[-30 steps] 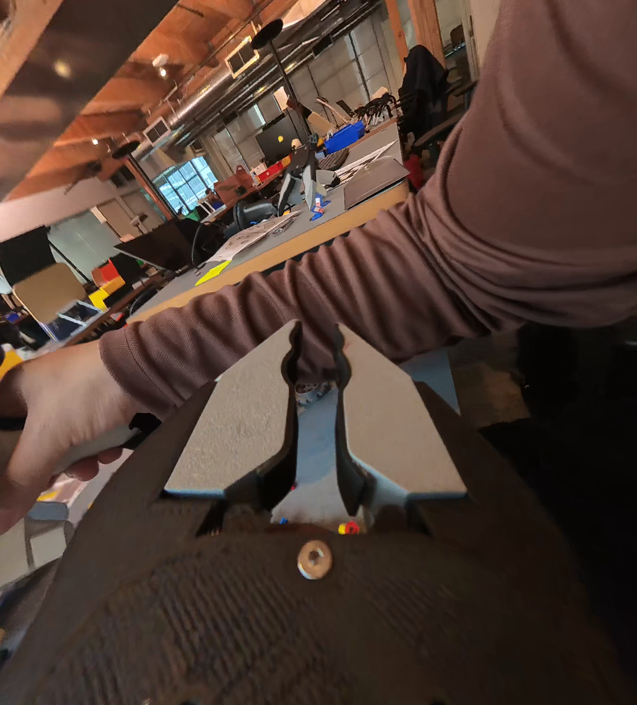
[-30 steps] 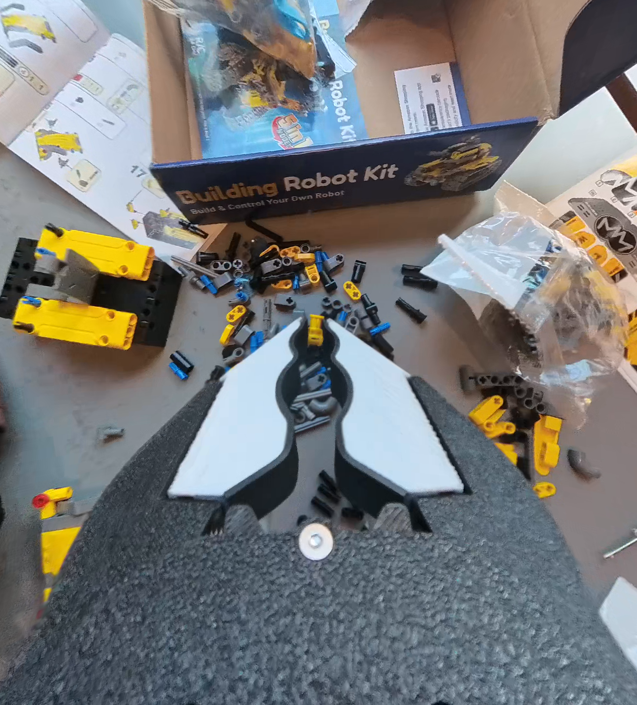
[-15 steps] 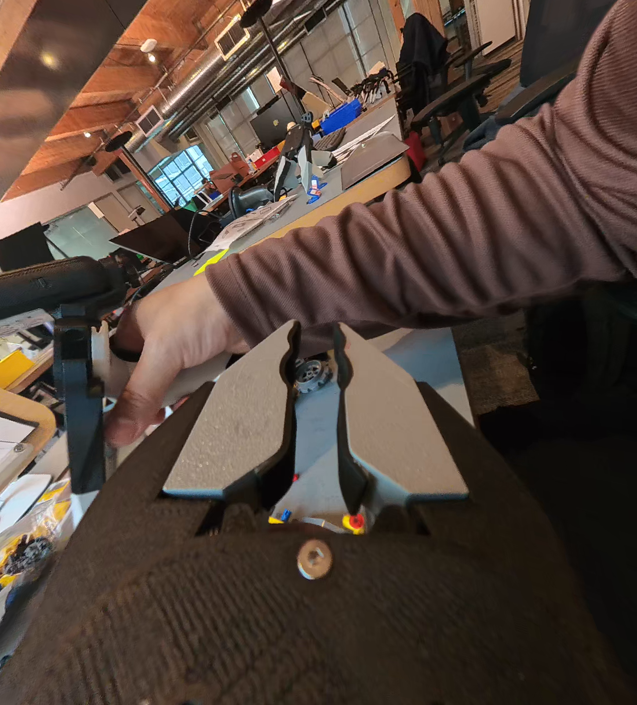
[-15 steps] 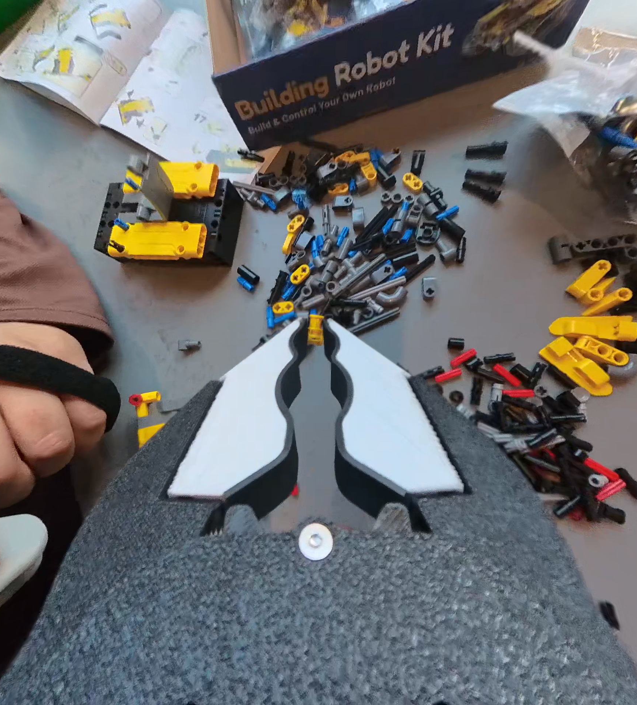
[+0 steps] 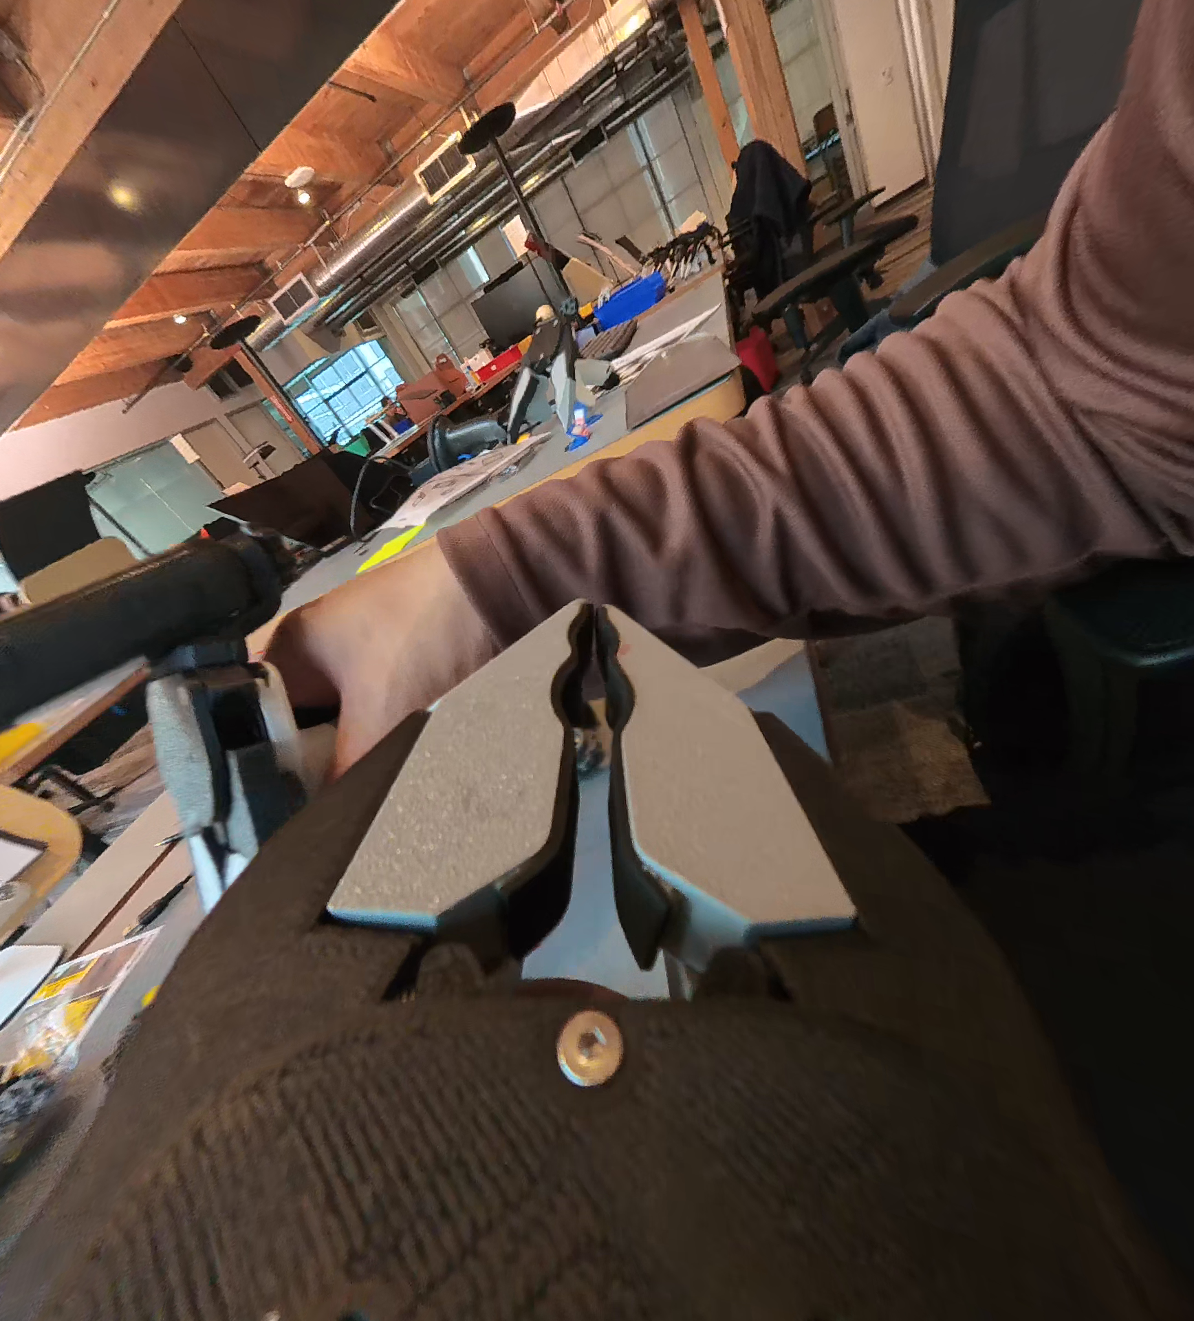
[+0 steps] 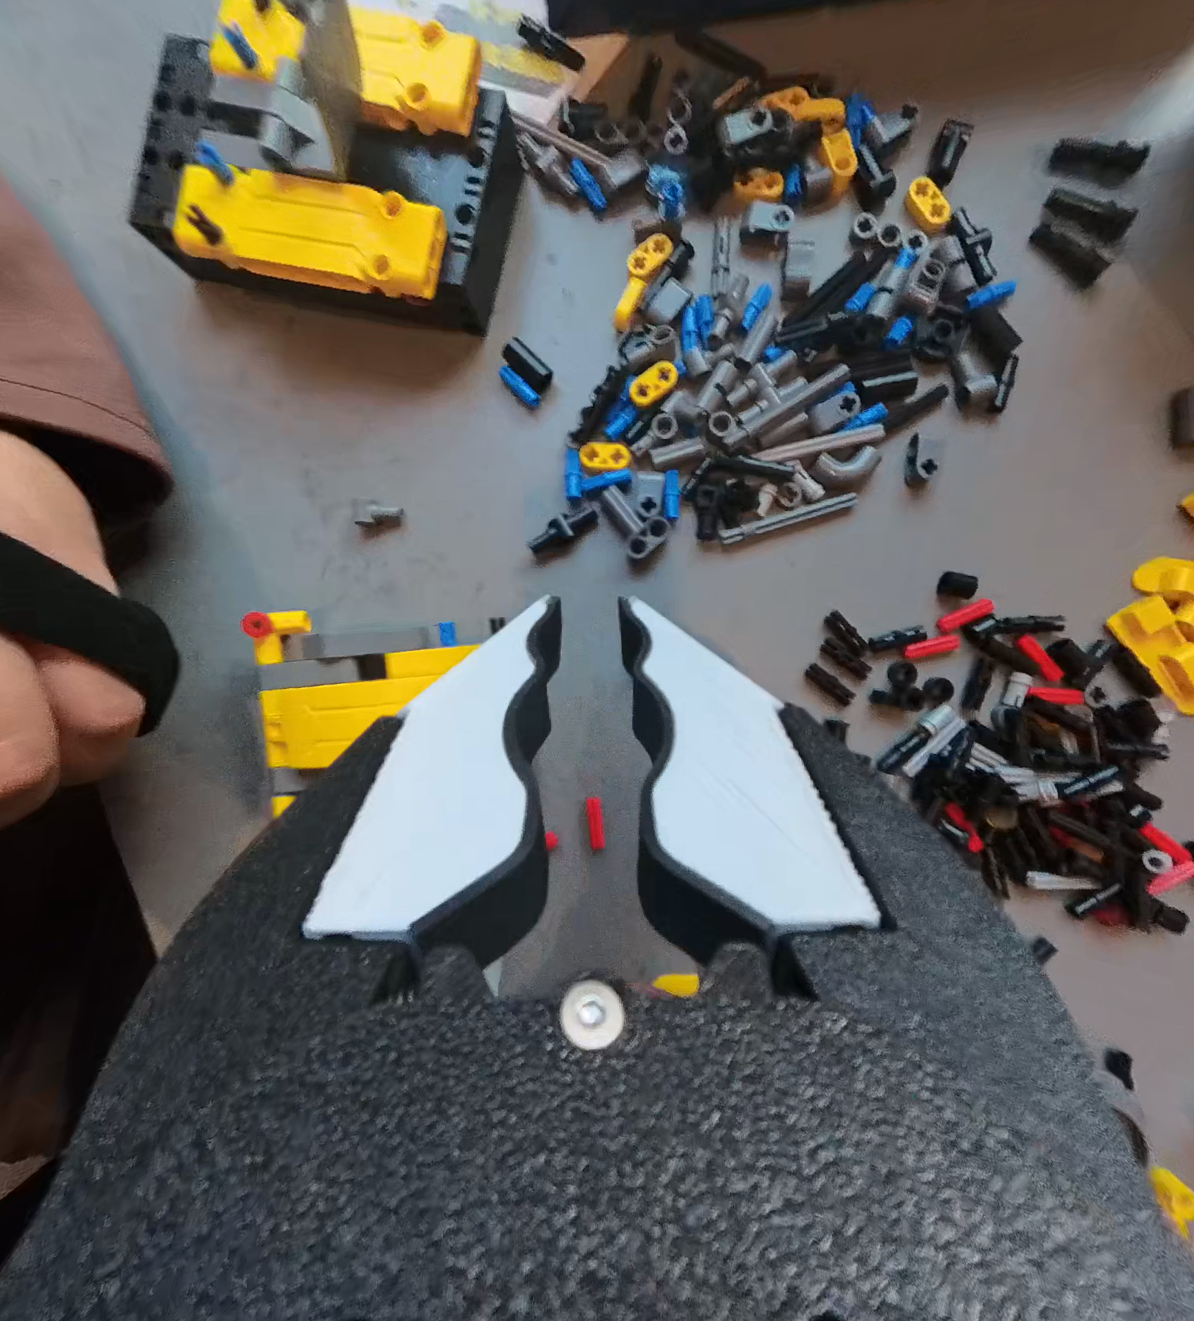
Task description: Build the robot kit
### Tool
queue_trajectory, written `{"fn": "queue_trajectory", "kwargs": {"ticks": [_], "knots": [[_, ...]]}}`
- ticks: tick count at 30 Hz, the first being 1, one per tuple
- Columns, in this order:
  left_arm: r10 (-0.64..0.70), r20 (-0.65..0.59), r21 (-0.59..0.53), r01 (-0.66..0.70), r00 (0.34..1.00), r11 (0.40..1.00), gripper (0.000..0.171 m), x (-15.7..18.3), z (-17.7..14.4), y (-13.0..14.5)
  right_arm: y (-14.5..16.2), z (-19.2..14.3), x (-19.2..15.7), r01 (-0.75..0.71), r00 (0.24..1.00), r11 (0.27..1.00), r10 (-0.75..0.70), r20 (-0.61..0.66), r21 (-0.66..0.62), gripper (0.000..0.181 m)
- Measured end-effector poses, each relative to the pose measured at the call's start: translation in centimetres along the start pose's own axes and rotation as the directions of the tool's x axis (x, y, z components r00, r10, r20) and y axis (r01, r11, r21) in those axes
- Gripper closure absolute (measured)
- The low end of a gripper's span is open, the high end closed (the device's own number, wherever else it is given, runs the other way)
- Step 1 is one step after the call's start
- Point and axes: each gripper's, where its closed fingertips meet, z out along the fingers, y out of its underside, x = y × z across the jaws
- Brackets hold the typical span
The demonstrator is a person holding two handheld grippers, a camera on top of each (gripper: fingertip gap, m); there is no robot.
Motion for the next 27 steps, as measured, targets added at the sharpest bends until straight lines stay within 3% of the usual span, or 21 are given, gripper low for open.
{"fn": "queue_trajectory", "kwargs": {"ticks": [4,8,15,17,23,27], "knots": [[-0.042,-0.092,0.073,0.049,0.995,0.996,0.171,1.8,-0.5,-1.7,-2.0,0.8,-4.9,0.159,0.971,0.986,-0.166,0.169,0.054,0.164],[-0.037,-0.153,0.111,0.055,0.988,0.992,0.171,2.9,-0.9,-2.5,-1.8,3.3,-8.3,0.319,0.915,0.948,-0.306,0.262,-0.007,0.159],[-0.045,-0.131,0.096,0.058,0.990,0.994,0.171,2.3,-0.8,-2.2,-2.0,4.6,-5.8,0.395,0.911,0.916,-0.381,0.157,-0.071,0.175],[-0.048,-0.125,0.093,0.060,0.991,0.994,0.171,2.1,-0.8,-2.1,-2.4,4.8,-4.7,0.392,0.917,0.917,-0.383,0.113,-0.071,0.172],[-0.028,-0.122,0.077,0.038,0.992,0.996,0.171,2.2,-0.6,-1.6,-5.5,3.8,-2.7,0.320,0.947,0.945,-0.322,0.015,0.069,0.172],[-0.055,-0.121,0.069,0.064,0.991,0.996,0.170,1.9,-0.5,-1.5,-6.2,1.8,0.5,0.181,0.982,0.975,-0.172,-0.074,0.132,0.171]]}}
